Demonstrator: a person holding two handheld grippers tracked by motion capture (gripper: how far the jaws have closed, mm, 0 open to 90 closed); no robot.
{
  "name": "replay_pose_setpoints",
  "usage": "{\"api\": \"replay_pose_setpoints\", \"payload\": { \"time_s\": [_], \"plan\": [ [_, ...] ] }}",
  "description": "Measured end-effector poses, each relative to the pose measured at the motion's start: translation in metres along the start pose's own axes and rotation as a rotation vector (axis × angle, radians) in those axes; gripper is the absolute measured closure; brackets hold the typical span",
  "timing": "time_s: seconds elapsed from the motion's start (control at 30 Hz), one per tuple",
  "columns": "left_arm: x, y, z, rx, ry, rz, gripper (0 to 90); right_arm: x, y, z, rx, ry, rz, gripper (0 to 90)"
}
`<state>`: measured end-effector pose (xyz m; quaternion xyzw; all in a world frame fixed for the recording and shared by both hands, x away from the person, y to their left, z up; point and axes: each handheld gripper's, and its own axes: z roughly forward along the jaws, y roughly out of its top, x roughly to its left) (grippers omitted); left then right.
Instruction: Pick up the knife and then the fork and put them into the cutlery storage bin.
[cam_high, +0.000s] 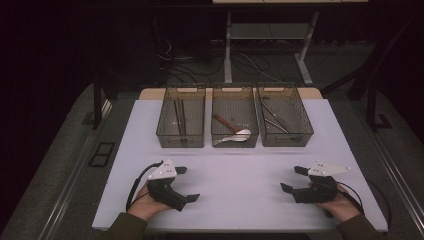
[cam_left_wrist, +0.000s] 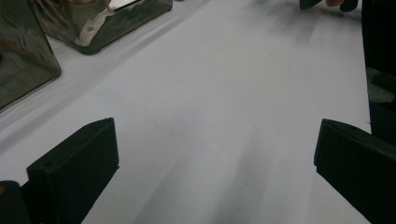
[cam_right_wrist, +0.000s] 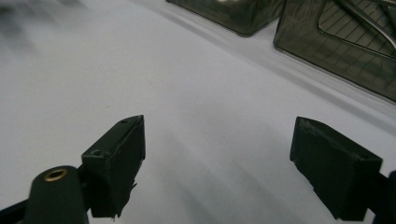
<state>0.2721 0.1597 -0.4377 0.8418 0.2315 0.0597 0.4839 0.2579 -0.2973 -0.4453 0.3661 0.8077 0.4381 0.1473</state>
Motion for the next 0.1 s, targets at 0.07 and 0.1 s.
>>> {"api": "replay_pose_setpoints", "payload": {
  "time_s": [0.07, 0.1],
  "plan": [
    [0.0002, -0.0002, 0.0001, 0.001, 0.000, -0.004, 0.0, 0.0003, 0.0000, 0.0001, 0.001, 0.001, -0.001, 18.4],
    [0.0000, -0.0003, 0.0005, -0.002, 0.000, -0.009, 0.0, 0.0004, -0.0001, 0.0003, 0.002, 0.001, -0.001, 18.4]
  ]
}}
